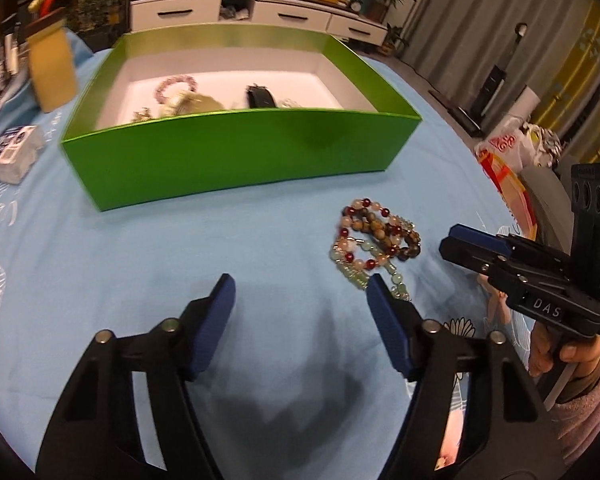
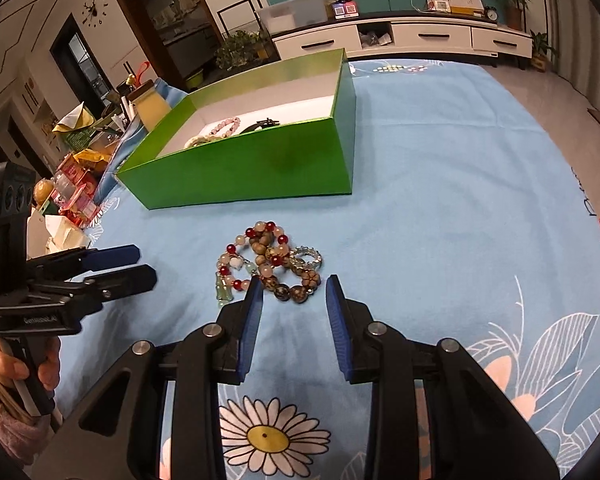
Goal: Organize jewelry
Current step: 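Grasp the red-and-cream bead bracelet from the bracelet pile with the left gripper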
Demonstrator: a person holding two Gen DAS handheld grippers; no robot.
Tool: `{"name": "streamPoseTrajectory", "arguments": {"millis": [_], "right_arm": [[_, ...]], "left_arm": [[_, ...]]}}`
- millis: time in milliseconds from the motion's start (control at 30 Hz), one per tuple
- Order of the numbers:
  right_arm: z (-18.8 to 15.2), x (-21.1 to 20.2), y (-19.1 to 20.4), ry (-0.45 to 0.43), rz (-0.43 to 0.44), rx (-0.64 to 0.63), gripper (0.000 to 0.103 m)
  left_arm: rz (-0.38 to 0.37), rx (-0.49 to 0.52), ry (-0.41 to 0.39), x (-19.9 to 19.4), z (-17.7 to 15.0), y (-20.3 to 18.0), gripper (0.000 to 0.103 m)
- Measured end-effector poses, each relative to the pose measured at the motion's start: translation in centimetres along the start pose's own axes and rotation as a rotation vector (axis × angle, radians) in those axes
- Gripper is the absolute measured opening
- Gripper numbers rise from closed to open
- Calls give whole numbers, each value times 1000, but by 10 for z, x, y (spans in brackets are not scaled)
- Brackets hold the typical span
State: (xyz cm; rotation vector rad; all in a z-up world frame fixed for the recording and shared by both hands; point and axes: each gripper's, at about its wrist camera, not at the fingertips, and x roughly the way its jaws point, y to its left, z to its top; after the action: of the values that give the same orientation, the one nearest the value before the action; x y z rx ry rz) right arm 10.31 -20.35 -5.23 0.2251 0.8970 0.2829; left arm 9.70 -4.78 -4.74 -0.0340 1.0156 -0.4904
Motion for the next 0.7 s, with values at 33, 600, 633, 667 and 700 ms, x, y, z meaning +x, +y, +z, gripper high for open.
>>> {"name": "streamPoseTrajectory", "arguments": {"millis": [33, 600, 633, 667, 700], "right_arm": [[0, 1, -2, 0, 1, 3, 33], [1, 8, -19, -28, 45, 62, 33], [2, 8, -19, -30, 46, 62, 33], [2, 8, -19, -32, 47, 61, 33], [3, 8, -19, -34, 47, 60, 33]], "left_arm": [[-8, 7, 5, 5, 2, -3, 64], [-25, 72, 64, 65, 34, -35, 18], [-18, 82, 59, 66, 35, -36, 17], [-12, 94, 57, 67, 35, -39, 14], [-17, 103, 60, 67, 35, -40, 11]]}}
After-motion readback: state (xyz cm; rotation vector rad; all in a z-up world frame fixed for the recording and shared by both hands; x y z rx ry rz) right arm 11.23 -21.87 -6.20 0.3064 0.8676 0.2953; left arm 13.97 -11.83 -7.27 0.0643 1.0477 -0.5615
